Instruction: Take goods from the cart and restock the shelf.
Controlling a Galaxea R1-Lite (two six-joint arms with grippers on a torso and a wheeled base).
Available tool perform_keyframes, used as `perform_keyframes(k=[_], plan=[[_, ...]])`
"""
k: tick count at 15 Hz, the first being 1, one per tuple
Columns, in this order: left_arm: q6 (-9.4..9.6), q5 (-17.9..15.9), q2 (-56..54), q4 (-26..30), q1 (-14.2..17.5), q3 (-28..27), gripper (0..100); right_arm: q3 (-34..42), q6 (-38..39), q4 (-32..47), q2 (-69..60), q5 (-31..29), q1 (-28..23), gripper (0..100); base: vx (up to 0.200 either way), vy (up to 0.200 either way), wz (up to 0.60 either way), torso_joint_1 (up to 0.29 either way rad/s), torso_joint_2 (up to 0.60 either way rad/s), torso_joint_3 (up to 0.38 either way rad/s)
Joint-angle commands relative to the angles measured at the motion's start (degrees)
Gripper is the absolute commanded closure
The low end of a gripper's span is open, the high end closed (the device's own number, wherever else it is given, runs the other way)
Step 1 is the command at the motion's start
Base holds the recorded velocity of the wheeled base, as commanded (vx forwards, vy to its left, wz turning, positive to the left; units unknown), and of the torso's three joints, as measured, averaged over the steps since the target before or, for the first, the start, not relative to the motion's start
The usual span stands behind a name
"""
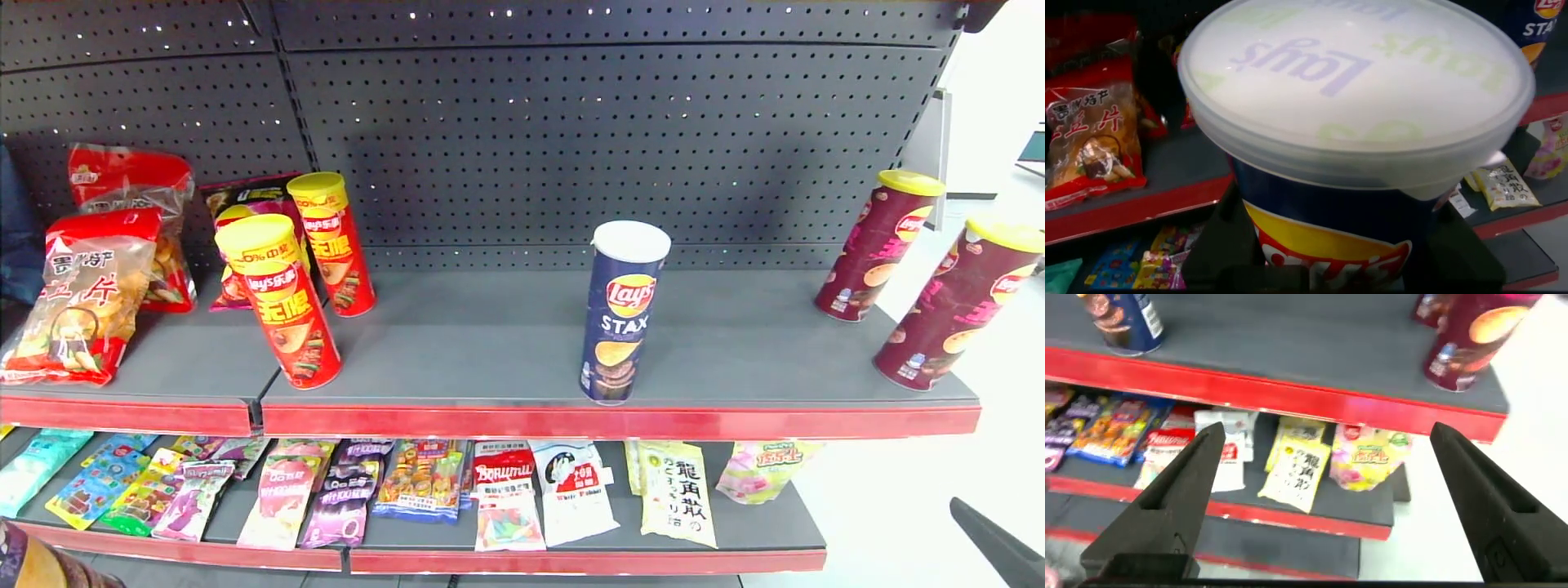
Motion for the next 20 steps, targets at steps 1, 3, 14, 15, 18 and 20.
perform_keyframes(k=[1,3,14,15,18,20], plan=[[-0.12,-0.19,1.72,-0.05,0.0,-0.19,100,2.65,-0.15,2.64,-11.86,1.79,1.9,0,0.0,0.0,0.0,0.0,0.0,0.0],[-0.3,-0.45,1.63,0.04,0.0,0.34,100,2.65,-0.06,11.61,-21.44,0.65,1.64,0,0.0,0.0,0.0,0.0,0.0,0.0],[-0.56,-0.8,0.67,-0.05,0.0,0.16,100,0.62,1.96,26.73,-36.38,-7.0,2.08,0,0.0,0.0,0.0,0.0,0.0,0.0],[-0.56,-1.24,0.32,0.13,0.0,0.25,100,0.62,1.96,26.73,-36.38,-7.0,2.08,0,0.0,0.0,0.0,0.0,0.0,0.0],[-0.56,-1.42,0.49,0.13,0.0,0.69,100,0.62,1.88,26.9,-36.38,-6.82,2.08,0,0.0,0.0,-0.6,0.001,0.0,0.006],[-0.56,-1.42,0.76,0.13,0.0,0.69,100,0.62,1.79,26.9,-36.38,-6.82,2.08,0,0.0,0.0,-0.6,0.005,0.0,0.0]])
